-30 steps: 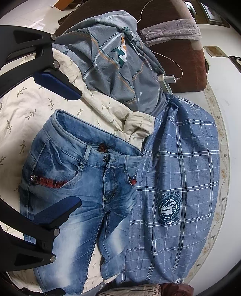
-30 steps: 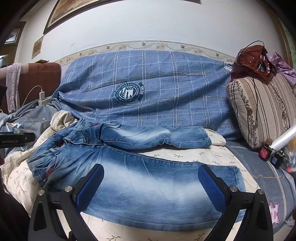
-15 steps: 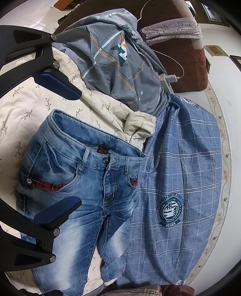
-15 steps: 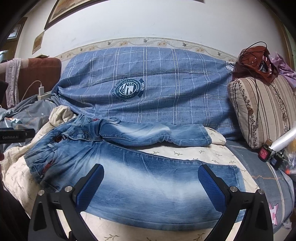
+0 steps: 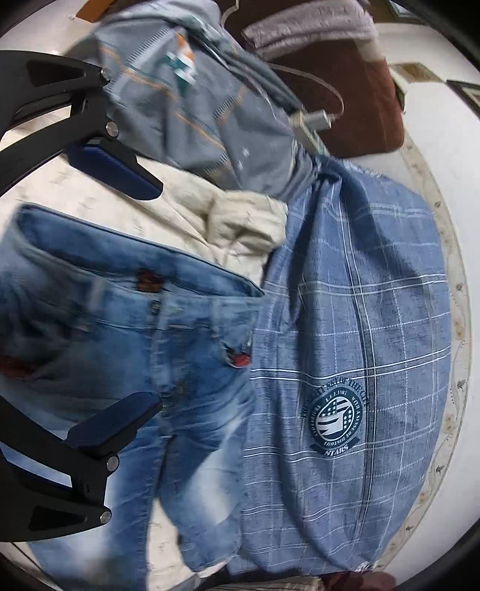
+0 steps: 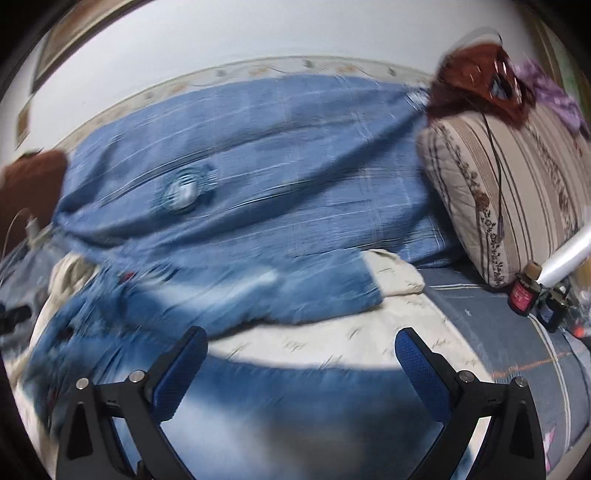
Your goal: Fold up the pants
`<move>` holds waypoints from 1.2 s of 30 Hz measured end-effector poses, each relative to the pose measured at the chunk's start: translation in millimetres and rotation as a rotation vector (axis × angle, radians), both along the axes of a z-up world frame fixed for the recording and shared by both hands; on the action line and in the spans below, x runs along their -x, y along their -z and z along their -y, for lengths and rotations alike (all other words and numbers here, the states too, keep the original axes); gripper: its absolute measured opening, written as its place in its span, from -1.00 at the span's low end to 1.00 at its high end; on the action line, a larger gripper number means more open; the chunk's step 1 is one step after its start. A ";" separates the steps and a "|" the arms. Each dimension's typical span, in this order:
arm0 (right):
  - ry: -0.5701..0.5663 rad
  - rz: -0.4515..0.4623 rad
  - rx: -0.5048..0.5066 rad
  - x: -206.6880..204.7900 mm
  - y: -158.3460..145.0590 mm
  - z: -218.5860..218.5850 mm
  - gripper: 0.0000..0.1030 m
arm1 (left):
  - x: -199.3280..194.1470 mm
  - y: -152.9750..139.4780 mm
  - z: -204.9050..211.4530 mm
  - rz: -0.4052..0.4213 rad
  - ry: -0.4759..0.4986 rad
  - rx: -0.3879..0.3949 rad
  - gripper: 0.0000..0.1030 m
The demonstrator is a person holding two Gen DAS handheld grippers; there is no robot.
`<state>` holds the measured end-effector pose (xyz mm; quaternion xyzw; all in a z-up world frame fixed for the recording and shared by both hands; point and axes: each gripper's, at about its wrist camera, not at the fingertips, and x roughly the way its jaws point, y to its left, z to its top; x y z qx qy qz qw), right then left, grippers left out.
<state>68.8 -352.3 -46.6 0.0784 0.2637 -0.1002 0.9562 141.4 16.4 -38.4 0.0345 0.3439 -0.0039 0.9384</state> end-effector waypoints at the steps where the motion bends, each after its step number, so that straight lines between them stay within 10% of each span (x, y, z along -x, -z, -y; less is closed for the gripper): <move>1: 0.009 -0.018 -0.016 -20.8 -1.1 9.2 0.99 | -13.7 -0.3 -0.3 -0.020 0.010 0.010 1.00; 20: -0.050 -0.350 -0.044 -238.5 53.7 116.4 0.63 | -248.0 67.3 -11.1 -0.349 -0.024 0.024 0.97; 26: -0.048 -0.432 -0.065 -263.4 85.9 120.8 0.48 | -260.5 96.2 2.2 -0.392 -0.004 0.063 0.48; 31: -0.049 -0.424 -0.093 -271.0 95.0 120.6 -0.30 | -254.6 93.4 8.3 -0.330 0.025 0.081 -0.24; 36: -0.052 -0.329 -0.068 -249.8 68.7 115.4 -0.53 | -236.4 73.2 10.7 -0.252 0.037 0.074 -0.75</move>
